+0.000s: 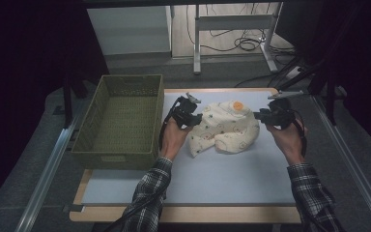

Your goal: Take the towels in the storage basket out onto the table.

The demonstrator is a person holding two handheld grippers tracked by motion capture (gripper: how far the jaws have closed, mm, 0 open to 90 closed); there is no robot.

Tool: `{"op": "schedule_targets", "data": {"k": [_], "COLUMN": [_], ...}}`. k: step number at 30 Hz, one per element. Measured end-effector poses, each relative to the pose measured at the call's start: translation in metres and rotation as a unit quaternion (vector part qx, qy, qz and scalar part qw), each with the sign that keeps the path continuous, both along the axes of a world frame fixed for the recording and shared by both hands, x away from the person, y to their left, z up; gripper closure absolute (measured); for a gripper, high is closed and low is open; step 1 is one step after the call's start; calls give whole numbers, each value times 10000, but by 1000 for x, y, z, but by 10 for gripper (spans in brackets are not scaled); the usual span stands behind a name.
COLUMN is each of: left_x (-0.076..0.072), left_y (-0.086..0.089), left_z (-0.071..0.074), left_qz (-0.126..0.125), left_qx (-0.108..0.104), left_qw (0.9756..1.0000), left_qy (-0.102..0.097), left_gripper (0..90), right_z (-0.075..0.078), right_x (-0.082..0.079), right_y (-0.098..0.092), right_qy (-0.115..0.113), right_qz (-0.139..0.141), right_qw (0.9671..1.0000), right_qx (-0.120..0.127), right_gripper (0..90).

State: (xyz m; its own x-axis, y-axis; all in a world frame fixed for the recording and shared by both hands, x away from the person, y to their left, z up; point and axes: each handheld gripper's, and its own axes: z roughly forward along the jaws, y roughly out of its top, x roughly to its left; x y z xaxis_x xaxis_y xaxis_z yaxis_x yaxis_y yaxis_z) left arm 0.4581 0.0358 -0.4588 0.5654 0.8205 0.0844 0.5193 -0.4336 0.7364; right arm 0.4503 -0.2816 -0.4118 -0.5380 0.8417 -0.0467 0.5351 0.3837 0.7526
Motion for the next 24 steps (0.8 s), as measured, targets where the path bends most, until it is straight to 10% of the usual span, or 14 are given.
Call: {"op": "schedule_targets", "data": {"k": [13,19,24], "left_x": [-63,-79,-79], "left_y": [12,15,20], "left_z": [-34,-50,-68], "left_qz": [-293,-237,-208], "left_qx": [-393,-427,-499], "left_qw": [9988,9988,9981], "left_qy": [-89,-29,285], "left_gripper": [385,284,344], "right_z": [-54,-79,-99], "right_x": [-46,-48,-40], "right_y": [32,70,95], "right_qy": [529,704,680], "right_qz": [1077,1507,1433], "right_qw": [9924,9854,9872], "right_qx": [286,368,139], "right_gripper": [631,594,534]}}
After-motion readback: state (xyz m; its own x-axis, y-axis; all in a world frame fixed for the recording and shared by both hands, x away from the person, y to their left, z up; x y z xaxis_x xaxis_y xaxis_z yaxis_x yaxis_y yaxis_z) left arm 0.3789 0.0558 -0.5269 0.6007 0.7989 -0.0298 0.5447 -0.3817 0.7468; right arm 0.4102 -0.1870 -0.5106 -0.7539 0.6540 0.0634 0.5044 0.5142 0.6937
